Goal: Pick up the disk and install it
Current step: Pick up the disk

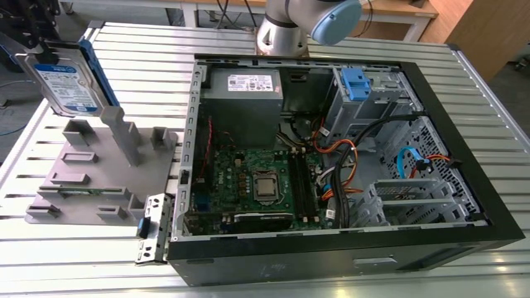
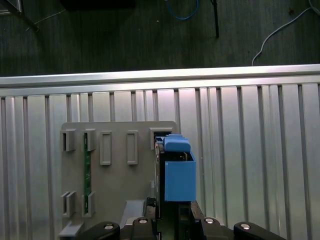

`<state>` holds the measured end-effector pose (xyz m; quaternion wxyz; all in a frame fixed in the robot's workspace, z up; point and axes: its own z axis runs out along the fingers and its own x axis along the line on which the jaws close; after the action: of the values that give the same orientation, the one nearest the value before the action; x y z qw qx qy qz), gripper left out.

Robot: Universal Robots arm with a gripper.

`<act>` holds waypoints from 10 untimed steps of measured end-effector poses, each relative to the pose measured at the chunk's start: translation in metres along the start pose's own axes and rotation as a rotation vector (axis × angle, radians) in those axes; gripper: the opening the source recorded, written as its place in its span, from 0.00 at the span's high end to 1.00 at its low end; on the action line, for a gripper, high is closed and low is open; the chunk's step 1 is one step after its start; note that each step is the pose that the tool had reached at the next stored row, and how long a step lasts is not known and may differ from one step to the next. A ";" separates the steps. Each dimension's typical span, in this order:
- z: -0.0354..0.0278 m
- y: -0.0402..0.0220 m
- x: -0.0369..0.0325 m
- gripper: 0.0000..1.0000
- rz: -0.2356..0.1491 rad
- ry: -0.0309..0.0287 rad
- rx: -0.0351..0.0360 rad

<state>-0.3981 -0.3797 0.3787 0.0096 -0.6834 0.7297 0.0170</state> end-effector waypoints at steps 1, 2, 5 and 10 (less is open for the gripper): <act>-0.0001 0.0000 0.0000 0.65 0.000 0.0000 0.0000; -0.0004 0.0000 0.0000 0.65 0.000 0.0001 -0.0001; -0.0021 0.0000 -0.0001 0.65 0.000 0.0001 -0.0001; -0.0039 0.0000 -0.0001 0.65 0.000 -0.0001 0.0002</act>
<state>-0.3981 -0.3797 0.3826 0.0097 -0.6835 0.7297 0.0169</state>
